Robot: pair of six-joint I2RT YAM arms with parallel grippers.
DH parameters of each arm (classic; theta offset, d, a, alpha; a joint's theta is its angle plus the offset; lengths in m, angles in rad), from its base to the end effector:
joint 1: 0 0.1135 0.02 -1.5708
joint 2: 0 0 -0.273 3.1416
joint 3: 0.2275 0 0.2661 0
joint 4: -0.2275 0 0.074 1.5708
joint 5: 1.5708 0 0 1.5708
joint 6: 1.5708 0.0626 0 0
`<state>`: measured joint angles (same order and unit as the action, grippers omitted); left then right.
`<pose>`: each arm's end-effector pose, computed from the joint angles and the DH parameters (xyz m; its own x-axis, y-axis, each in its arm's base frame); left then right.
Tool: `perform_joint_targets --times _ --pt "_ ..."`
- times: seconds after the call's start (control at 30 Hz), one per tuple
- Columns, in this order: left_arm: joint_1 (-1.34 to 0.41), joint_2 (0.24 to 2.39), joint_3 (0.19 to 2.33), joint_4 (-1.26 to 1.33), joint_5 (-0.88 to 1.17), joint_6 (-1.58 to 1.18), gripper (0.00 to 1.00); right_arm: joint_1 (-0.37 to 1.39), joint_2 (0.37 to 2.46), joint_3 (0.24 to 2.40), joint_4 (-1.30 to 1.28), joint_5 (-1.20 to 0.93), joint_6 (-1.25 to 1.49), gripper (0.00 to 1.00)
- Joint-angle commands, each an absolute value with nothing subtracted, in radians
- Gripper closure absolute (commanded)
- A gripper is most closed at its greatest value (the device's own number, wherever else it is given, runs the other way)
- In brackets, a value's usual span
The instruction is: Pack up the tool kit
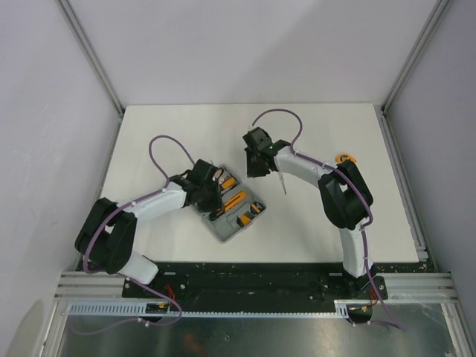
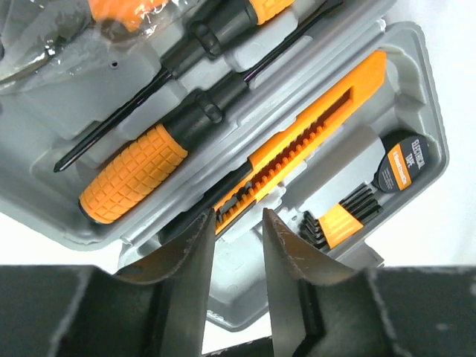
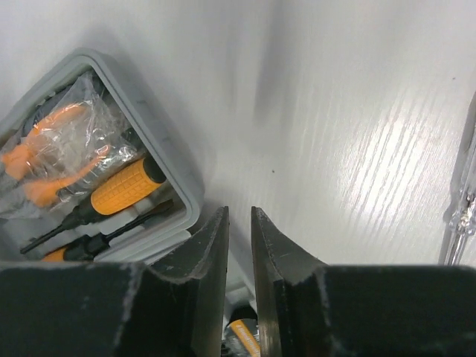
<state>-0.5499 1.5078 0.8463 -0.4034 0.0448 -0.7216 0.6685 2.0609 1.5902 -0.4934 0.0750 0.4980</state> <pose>0.2632 -0.1646 0.1546 -0.9170 -0.2119 -0.3379 -0.0868 0.9329 -0.3495 0.3832 0.2967 0.1782 -0.8456 -0.0609 -0.5303 -0.2056 0.9540 0.2183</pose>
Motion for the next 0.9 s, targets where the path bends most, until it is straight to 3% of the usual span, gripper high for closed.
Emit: perform_joint_targets --times 0.0,0.2,0.37,0.47,0.53,0.77,0.87 --pt "-0.546 1.451 0.827 -0.562 0.006 -0.666 0.61 0.699 1.99 1.624 -0.546 0.078 0.469 0.76" --pt "-0.545 1.349 0.8 -0.577 0.005 -0.678 0.58 0.755 1.953 1.598 -0.57 0.082 0.433 0.73" --pt "-0.546 1.292 0.811 -0.577 -0.034 -0.691 0.38 0.781 1.884 1.517 -0.5 0.023 0.398 0.71" --pt "-0.546 1.274 0.809 -0.577 -0.037 -0.705 0.34 0.794 1.862 1.483 -0.475 -0.046 0.37 0.71" --pt "-0.546 1.261 0.792 -0.577 -0.037 -0.718 0.39 0.802 1.865 1.474 -0.484 -0.078 0.353 0.71" --pt "-0.546 1.27 0.719 -0.575 -0.012 -0.754 0.77 0.836 1.897 1.447 -0.47 -0.107 0.311 0.73" --pt "-0.546 1.294 0.719 -0.567 -0.011 -0.758 0.83 0.845 1.92 1.445 -0.449 -0.111 0.305 0.74"
